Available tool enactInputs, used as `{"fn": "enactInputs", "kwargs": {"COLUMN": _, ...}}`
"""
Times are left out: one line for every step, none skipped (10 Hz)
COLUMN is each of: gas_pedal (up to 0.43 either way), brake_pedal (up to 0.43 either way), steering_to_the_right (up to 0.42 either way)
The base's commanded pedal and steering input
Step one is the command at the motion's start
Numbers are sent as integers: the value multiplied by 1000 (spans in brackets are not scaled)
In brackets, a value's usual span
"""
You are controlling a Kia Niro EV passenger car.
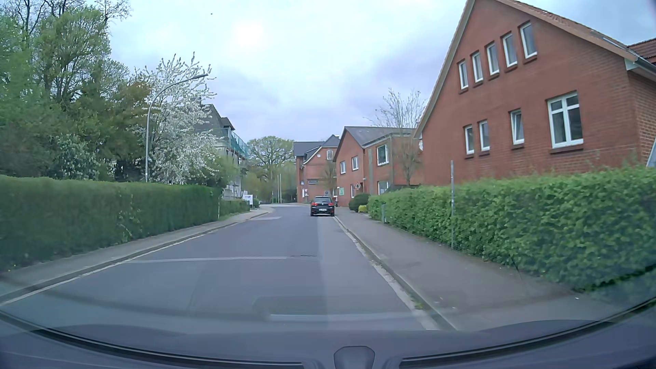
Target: Follow the waypoints while adhering to traffic rules and regulations
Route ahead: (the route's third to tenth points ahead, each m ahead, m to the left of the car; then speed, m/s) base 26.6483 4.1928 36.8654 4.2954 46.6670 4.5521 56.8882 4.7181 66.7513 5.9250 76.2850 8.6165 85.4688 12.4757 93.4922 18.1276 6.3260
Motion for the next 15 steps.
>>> {"fn": "enactInputs", "kwargs": {"gas_pedal": 67, "brake_pedal": 0, "steering_to_the_right": -4}}
{"fn": "enactInputs", "kwargs": {"gas_pedal": 67, "brake_pedal": 0, "steering_to_the_right": -4}}
{"fn": "enactInputs", "kwargs": {"gas_pedal": 59, "brake_pedal": 0, "steering_to_the_right": -4}}
{"fn": "enactInputs", "kwargs": {"gas_pedal": 59, "brake_pedal": 0, "steering_to_the_right": -4}}
{"fn": "enactInputs", "kwargs": {"gas_pedal": 47, "brake_pedal": 0, "steering_to_the_right": -4}}
{"fn": "enactInputs", "kwargs": {"gas_pedal": 39, "brake_pedal": 0, "steering_to_the_right": -6}}
{"fn": "enactInputs", "kwargs": {"gas_pedal": 39, "brake_pedal": 0, "steering_to_the_right": -10}}
{"fn": "enactInputs", "kwargs": {"gas_pedal": 28, "brake_pedal": 0, "steering_to_the_right": -16}}
{"fn": "enactInputs", "kwargs": {"gas_pedal": 28, "brake_pedal": 0, "steering_to_the_right": -21}}
{"fn": "enactInputs", "kwargs": {"gas_pedal": 28, "brake_pedal": 0, "steering_to_the_right": -21}}
{"fn": "enactInputs", "kwargs": {"gas_pedal": 28, "brake_pedal": 0, "steering_to_the_right": -21}}
{"fn": "enactInputs", "kwargs": {"gas_pedal": 28, "brake_pedal": 0, "steering_to_the_right": -19}}
{"fn": "enactInputs", "kwargs": {"gas_pedal": 28, "brake_pedal": 0, "steering_to_the_right": -17}}
{"fn": "enactInputs", "kwargs": {"gas_pedal": 28, "brake_pedal": 0, "steering_to_the_right": -16}}
{"fn": "enactInputs", "kwargs": {"gas_pedal": 28, "brake_pedal": 0, "steering_to_the_right": -17}}
